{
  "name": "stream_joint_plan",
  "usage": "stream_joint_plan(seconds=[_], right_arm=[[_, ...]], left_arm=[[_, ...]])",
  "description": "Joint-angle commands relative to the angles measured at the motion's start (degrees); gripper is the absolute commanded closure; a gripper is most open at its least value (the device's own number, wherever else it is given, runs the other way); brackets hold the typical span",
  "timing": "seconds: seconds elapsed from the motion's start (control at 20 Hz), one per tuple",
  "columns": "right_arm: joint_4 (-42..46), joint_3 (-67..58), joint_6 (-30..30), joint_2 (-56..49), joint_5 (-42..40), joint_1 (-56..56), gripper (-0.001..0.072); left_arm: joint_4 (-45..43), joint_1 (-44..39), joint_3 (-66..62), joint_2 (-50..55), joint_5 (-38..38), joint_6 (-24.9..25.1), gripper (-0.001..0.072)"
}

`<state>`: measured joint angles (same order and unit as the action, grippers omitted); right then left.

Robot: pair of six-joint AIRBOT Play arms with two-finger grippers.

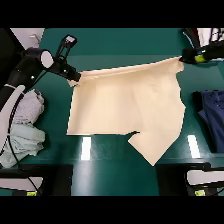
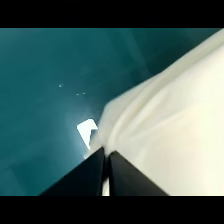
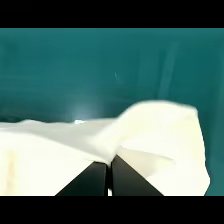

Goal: Fold the shirts.

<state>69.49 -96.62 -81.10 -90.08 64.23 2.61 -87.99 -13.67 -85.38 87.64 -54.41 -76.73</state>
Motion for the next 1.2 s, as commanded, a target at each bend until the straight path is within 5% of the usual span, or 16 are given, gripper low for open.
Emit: stream_joint_plan(seconds=[0.0,0.05,0.2,0.3,0.35,0.8,1.15], right_arm=[[0.5,0.5,0.0,-4.8,-3.9,1.9,0.0423],[0.6,0.5,0.0,-4.8,-3.5,1.9,0.0313],[-2.4,0.6,0.2,-2.4,1.0,0.7,0.0319],[-5.5,1.5,1.3,1.0,6.7,-0.5,0.0325],[-6.6,3.7,2.8,3.7,8.7,-1.1,0.0325],[-13.0,29.3,4.4,24.6,9.2,-1.8,0.0326],[-13.0,32.8,4.3,31.8,7.9,-1.8,0.0326]], left_arm=[[-0.1,3.6,-0.5,2.9,2.7,-3.2,0.021],[-0.1,4.6,-1.6,2.9,0.7,-3.4,0.0126],[0.1,7.9,-6.6,2.6,-10.6,-3.5,0.013],[0.9,10.6,-7.1,0.7,-18.8,-4.0,0.0329],[3.8,12.0,-5.7,-1.0,-21.1,-3.8,0.0325],[23.5,15.3,36.8,-20.5,-17.6,2.5,0.0325],[25.9,15.3,46.1,-20.7,-13.6,3.3,0.0325]])
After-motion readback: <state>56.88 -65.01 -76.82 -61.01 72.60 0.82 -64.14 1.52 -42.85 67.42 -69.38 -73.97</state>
